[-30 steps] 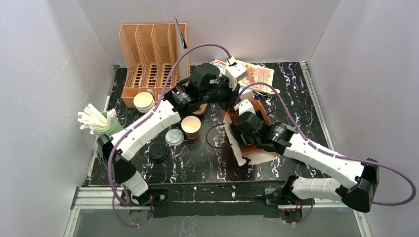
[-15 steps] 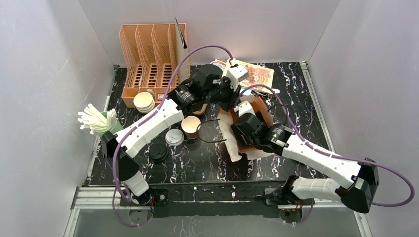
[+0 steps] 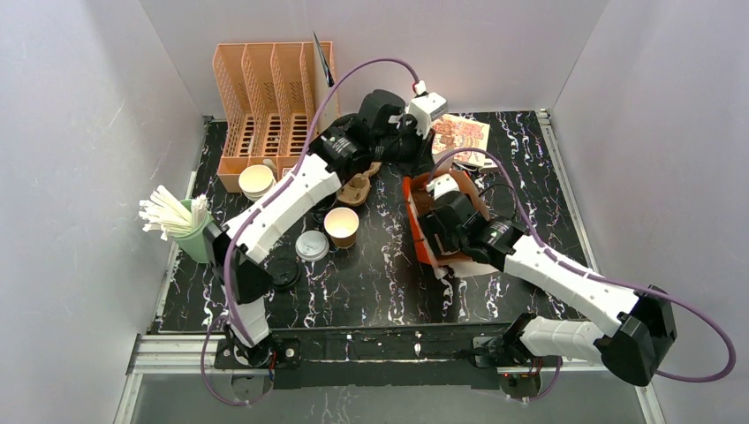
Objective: Pack the takeout coffee
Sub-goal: Place the coffee cup on the cup tray.
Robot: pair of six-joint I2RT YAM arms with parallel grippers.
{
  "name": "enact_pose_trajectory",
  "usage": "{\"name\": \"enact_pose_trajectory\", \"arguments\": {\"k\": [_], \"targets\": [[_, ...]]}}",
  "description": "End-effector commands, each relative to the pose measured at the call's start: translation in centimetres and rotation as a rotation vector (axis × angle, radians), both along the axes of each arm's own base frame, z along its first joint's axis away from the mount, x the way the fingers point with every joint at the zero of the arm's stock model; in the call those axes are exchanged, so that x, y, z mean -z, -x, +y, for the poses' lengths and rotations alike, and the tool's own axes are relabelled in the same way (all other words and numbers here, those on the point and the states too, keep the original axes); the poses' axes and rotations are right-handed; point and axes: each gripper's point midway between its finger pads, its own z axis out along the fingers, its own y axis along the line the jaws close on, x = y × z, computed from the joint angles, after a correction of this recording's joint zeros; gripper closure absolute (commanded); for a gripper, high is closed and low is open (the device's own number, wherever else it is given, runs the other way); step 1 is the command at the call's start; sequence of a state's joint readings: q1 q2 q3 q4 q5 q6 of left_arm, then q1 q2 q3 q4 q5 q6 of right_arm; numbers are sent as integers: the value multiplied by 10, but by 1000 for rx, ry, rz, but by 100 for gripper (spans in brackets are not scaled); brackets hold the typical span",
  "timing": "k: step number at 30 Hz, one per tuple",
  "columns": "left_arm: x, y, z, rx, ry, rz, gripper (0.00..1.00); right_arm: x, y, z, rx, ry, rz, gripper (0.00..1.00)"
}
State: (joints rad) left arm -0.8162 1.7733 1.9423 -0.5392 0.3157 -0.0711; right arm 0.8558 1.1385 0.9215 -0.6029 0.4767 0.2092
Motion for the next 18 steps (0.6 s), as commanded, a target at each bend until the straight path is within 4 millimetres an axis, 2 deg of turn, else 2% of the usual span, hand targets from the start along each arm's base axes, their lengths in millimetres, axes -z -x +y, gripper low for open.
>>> {"name": "enact_pose_trajectory", "arguments": {"k": [1, 6, 9, 13, 18], "targets": [[9, 5, 5, 27, -71, 114, 100, 14, 0, 3, -22, -51, 113, 80], [31, 4, 7, 14, -112, 190, 100, 20, -1, 4, -33, -47, 194, 80], [39, -6, 12, -24, -111, 227, 100, 21, -4, 4, -28, -45, 227, 80], [41, -28, 17, -71, -89, 254, 100, 28, -6, 2, -9, -24, 307, 80], [28, -58, 17, -143, -27, 249, 100, 34, -9, -4, 30, 1, 384, 80]]}}
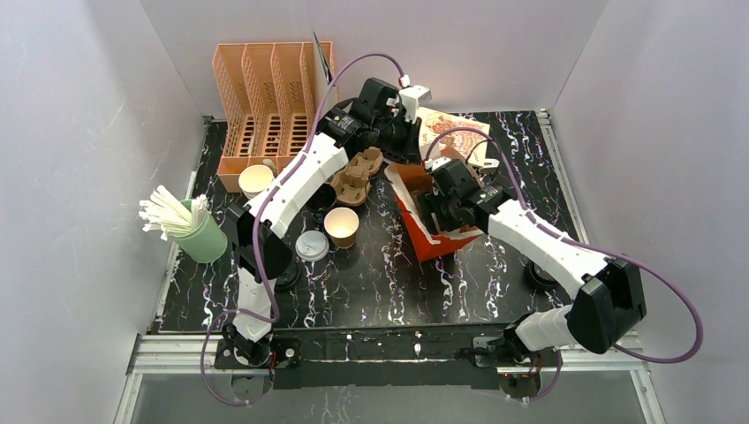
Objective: Pack the takeout coffee
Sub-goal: Place the coffee cup on the cup tray.
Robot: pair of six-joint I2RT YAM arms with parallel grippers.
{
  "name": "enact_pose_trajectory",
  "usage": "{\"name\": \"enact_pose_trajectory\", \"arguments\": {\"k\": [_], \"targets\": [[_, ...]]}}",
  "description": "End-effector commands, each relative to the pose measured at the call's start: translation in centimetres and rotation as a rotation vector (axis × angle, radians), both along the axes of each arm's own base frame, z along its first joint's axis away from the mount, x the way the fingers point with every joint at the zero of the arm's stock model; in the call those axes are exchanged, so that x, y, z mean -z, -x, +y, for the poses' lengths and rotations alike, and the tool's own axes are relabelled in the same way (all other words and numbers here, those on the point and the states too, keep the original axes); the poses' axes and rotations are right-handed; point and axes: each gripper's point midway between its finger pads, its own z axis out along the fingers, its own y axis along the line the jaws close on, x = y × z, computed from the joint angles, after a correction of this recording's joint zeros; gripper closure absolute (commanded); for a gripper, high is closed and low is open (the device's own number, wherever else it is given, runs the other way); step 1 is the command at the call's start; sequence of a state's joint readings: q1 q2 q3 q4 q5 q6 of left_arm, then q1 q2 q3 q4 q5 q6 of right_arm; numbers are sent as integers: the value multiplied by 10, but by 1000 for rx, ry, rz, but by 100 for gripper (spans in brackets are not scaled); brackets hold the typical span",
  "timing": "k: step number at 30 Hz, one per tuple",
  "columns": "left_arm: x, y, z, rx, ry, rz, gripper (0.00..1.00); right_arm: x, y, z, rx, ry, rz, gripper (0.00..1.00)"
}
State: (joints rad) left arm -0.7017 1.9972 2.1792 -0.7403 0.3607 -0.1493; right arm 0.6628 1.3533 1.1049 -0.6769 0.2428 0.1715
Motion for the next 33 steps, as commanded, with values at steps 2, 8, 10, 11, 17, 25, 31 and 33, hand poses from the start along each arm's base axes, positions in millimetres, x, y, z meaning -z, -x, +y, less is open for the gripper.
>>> {"name": "enact_pose_trajectory", "arguments": {"k": [2, 8, 10, 11, 17, 25, 31, 33], "targets": [[-21, -11, -1, -33, 78, 14, 97, 28, 21, -8, -3, 34, 196, 80], [-19, -39, 2, -158, 67, -45, 73, 41, 17, -4, -14, 59, 267, 80], [-22, -50, 6, -210, 65, -65, 62, 44, 16, -3, 1, 69, 297, 80], [-25, -54, 9, -236, 63, -81, 57, 47, 16, -3, 8, 79, 316, 81], [-66, -76, 28, -378, 109, -203, 9, 53, 15, 0, 39, 89, 354, 81], [-112, -85, 66, -543, 118, -367, 2, 71, 21, -3, 50, 126, 417, 81], [-116, -76, 83, -588, 124, -364, 2, 91, 29, -8, 54, 158, 473, 80], [-114, -72, 85, -592, 123, -350, 2, 98, 32, -9, 56, 169, 487, 80]]}}
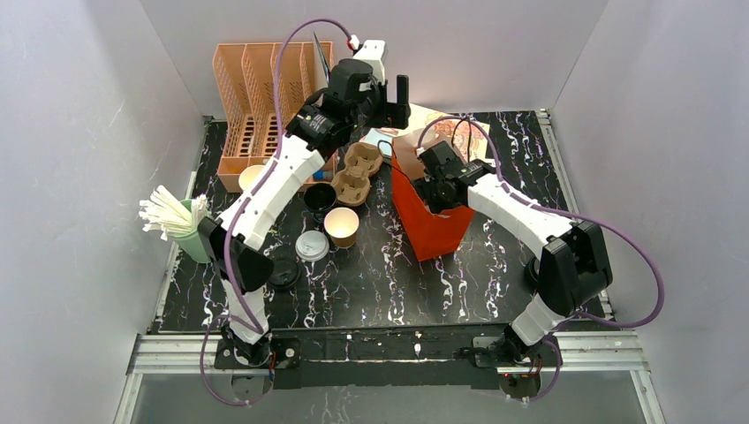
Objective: Pack the takeout coffee
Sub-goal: Place the coffee cup on the cup tray.
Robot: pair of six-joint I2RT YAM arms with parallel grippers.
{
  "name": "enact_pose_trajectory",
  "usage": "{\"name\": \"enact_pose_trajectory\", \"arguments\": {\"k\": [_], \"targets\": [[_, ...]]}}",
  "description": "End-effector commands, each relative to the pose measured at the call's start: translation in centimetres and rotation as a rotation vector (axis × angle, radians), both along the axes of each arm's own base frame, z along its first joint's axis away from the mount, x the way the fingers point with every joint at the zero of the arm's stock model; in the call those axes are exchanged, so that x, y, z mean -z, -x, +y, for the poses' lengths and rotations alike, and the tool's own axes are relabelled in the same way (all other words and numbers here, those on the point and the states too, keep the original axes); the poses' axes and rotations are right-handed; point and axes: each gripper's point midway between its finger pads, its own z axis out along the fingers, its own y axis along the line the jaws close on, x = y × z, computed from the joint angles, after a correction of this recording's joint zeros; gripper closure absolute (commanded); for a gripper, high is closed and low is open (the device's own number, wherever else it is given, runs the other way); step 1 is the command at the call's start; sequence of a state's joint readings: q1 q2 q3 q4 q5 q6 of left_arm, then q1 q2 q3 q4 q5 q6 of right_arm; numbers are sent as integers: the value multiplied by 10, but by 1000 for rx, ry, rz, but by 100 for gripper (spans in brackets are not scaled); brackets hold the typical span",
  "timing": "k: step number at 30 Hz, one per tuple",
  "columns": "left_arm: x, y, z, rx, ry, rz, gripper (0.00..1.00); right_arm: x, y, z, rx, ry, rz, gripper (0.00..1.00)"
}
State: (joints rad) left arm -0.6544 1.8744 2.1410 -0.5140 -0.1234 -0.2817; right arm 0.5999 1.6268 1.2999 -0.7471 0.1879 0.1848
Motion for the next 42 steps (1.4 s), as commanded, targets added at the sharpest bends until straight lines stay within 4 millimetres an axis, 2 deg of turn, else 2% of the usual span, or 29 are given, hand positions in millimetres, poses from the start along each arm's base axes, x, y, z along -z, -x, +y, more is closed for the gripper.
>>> {"name": "enact_pose_trajectory", "arguments": {"k": [1, 5, 8, 11, 14, 15, 16, 18, 19, 20, 27, 36, 39, 42], "targets": [[-29, 11, 20, -56, 41, -42, 2, 73, 67, -21, 9, 121, 344, 80], [-26, 16, 30, -71, 33, -11, 2, 81, 71, -20, 18, 113, 368, 80], [-28, 19, 39, -81, 29, 0, 2, 78, 68, -21, 24, 124, 357, 80], [-27, 21, 43, -79, 28, 11, 2, 56, 58, -16, 24, 104, 309, 78], [-27, 22, 46, -73, 29, 17, 2, 21, 40, -7, 30, 58, 225, 67], [-27, 23, 46, -70, 29, 20, 2, 10, 36, -6, 33, 49, 202, 61], [-26, 23, 46, -66, 27, 22, 2, 1, 32, -5, 35, 47, 189, 50], [-25, 24, 46, -56, 27, 22, 2, -16, 28, -4, 40, 44, 169, 17], [-26, 25, 45, -47, 27, 19, 2, -23, 26, -3, 41, 39, 153, 5], [-24, 26, 45, -38, 25, 19, 2, -32, 23, -2, 42, 27, 135, 2], [-25, 33, 42, 5, 47, 10, 2, -72, 11, 7, 43, -36, 52, 2], [-19, 38, 45, -17, 51, 57, 2, -144, -14, 14, 19, -98, -128, 2], [-15, 40, 56, -65, 37, 79, 2, -169, -23, 19, -7, -131, -198, 2], [-4, 47, 77, -140, 18, 137, 2, -200, -29, 29, -36, -202, -266, 2]]}}
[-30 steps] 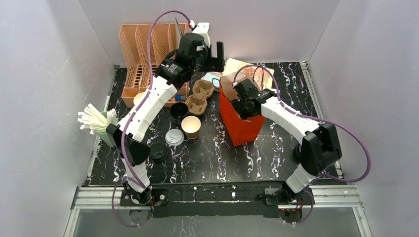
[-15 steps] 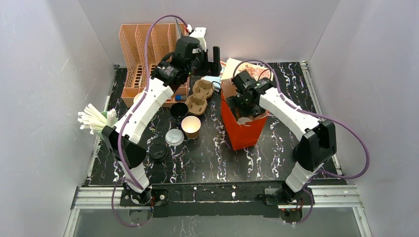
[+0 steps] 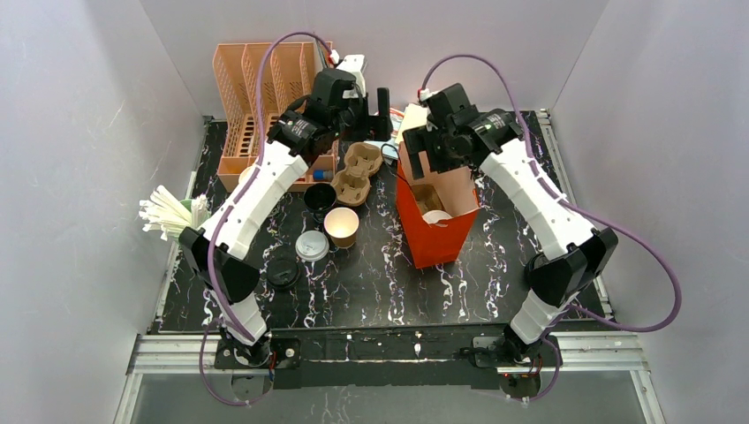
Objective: Pack the takeout coffee
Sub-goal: Place the coffee cup on the cup tray, then move the coffee cup to the center of the board.
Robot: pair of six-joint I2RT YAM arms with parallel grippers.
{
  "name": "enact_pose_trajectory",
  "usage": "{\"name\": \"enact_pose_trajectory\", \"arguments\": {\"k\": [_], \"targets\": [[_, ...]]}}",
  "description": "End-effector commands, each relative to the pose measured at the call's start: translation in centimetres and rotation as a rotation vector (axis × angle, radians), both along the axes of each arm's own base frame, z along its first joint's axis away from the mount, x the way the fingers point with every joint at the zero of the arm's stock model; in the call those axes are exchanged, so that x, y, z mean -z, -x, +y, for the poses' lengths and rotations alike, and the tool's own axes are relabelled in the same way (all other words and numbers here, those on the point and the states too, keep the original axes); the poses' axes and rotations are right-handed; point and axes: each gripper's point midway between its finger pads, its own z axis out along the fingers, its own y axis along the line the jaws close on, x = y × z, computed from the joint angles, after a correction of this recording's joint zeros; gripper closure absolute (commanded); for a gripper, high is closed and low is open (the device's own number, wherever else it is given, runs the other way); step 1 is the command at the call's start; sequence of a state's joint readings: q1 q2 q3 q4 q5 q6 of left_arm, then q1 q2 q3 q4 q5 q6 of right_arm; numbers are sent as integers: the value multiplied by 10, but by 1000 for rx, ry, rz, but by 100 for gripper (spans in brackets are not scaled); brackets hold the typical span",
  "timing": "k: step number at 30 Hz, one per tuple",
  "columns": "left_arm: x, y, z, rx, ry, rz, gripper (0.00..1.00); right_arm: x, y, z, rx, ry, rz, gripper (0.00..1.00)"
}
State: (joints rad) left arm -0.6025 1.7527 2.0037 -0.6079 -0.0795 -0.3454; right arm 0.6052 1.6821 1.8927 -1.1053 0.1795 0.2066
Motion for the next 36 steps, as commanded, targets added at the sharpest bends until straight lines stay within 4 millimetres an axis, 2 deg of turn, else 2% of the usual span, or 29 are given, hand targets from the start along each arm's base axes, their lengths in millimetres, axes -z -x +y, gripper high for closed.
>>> {"name": "enact_pose_trajectory", "arguments": {"k": [1, 5, 12, 13, 14, 18, 22, 26, 31, 34, 36], "targets": [[-17, 25, 44, -123, 3, 34, 2, -70, -6, 11, -52, -118, -163, 2], [-11, 46, 70, -179, -1, 94, 2, -104, -4, 18, -52, -210, -230, 4], [-4, 83, 106, -292, 76, 103, 2, -147, -5, 1, 32, -244, -353, 10], [4, 89, 110, -310, 86, 118, 2, -154, -4, 1, 31, -257, -369, 11], [2, 95, 113, -320, 112, 116, 2, -157, -3, 1, 28, -267, -374, 12], [29, 116, 123, -381, 128, 214, 2, -173, 9, 11, -17, -361, -380, 17], [68, 135, 133, -412, 18, 363, 2, -177, 18, 23, -73, -429, -359, 21], [102, 145, 130, -400, -42, 495, 2, -164, 13, 35, -83, -433, -310, 23], [116, 146, 127, -399, -49, 539, 2, -163, 0, 55, -90, -499, -304, 24], [119, 143, 139, -453, -75, 555, 2, -167, -5, 65, -131, -513, -315, 25], [122, 143, 147, -497, -92, 588, 2, -176, -7, 74, -179, -520, -323, 26]]}}
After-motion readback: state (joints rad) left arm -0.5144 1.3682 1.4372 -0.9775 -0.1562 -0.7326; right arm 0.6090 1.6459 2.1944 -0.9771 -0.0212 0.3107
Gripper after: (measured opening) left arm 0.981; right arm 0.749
